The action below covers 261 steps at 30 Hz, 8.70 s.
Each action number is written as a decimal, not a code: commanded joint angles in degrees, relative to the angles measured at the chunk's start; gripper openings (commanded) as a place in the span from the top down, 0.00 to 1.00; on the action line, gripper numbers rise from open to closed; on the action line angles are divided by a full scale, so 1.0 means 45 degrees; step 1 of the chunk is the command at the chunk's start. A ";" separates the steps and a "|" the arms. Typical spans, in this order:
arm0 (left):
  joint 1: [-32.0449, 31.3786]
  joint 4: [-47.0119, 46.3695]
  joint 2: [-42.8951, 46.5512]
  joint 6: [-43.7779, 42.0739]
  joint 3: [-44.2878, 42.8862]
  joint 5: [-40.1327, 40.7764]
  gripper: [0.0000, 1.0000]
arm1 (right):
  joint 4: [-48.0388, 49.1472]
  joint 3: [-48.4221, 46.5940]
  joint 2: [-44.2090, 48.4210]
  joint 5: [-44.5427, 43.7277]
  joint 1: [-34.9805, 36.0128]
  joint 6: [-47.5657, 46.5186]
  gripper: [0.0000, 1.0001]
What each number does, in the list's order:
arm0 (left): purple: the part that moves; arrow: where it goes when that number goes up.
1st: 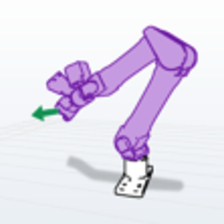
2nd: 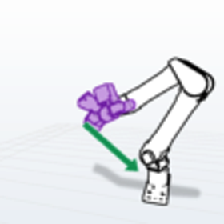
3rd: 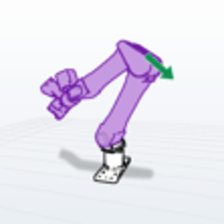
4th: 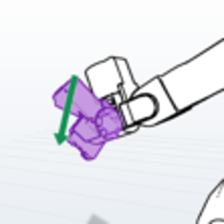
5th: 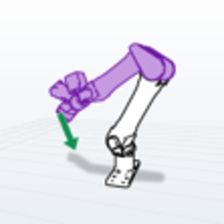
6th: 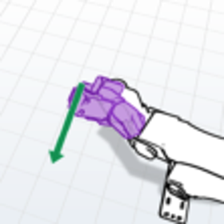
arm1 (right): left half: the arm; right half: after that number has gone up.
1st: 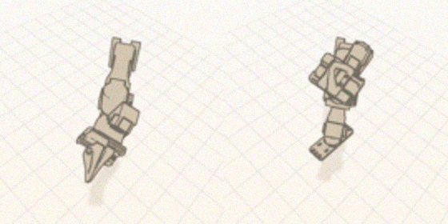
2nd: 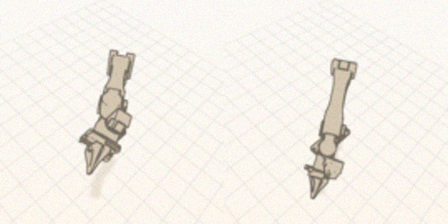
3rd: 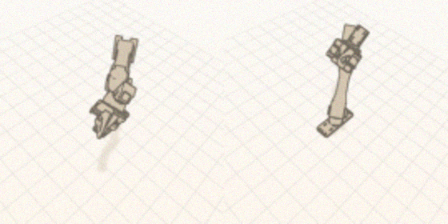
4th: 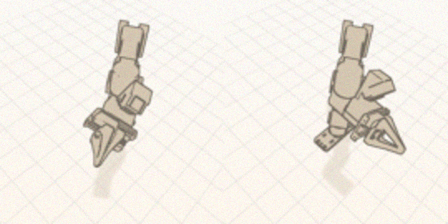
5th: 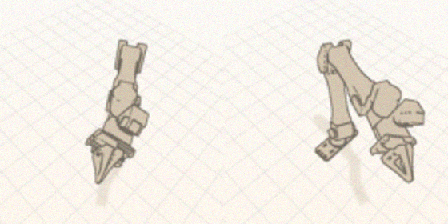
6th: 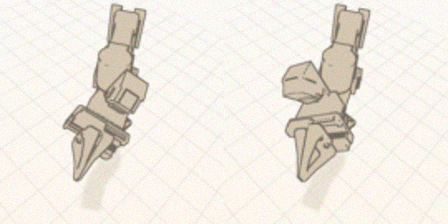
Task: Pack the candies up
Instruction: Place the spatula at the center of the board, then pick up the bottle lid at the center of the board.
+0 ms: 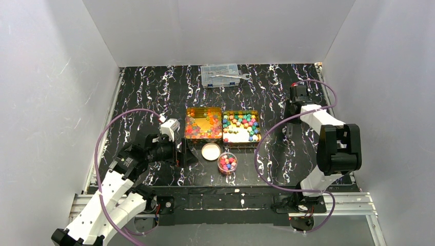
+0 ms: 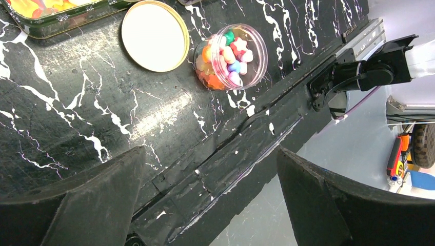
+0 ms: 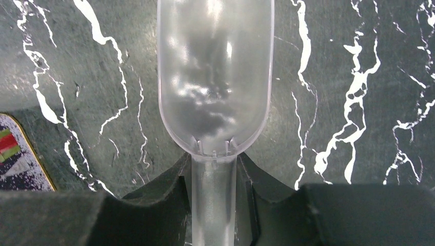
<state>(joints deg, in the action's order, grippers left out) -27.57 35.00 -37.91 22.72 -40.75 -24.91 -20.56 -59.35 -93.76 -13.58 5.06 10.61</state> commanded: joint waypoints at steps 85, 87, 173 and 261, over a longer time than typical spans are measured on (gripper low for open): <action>-0.0053 0.0461 0.0878 0.0139 -0.0065 0.1058 0.02 | -0.1091 -0.2926 -0.0627 -0.0916 1.3426 0.3612 0.55; -0.0057 0.0482 0.1050 0.0144 -0.0065 0.1213 0.02 | -0.0917 -0.3007 -0.0901 -0.0762 1.3544 0.3599 0.55; -0.0054 -0.1190 0.3471 -0.5524 -0.2013 -0.5460 0.02 | -0.0244 -0.0762 0.6590 0.6517 1.5243 0.2084 0.99; -0.0494 -0.4696 0.4305 0.2318 0.1851 -0.5259 1.00 | 0.3267 0.2434 1.0404 0.2833 1.5246 0.2428 0.35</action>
<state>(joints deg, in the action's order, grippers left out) -29.58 15.86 -19.22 20.36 -34.52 -52.86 -12.47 -50.96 -45.52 3.31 73.63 17.74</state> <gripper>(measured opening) 0.146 0.656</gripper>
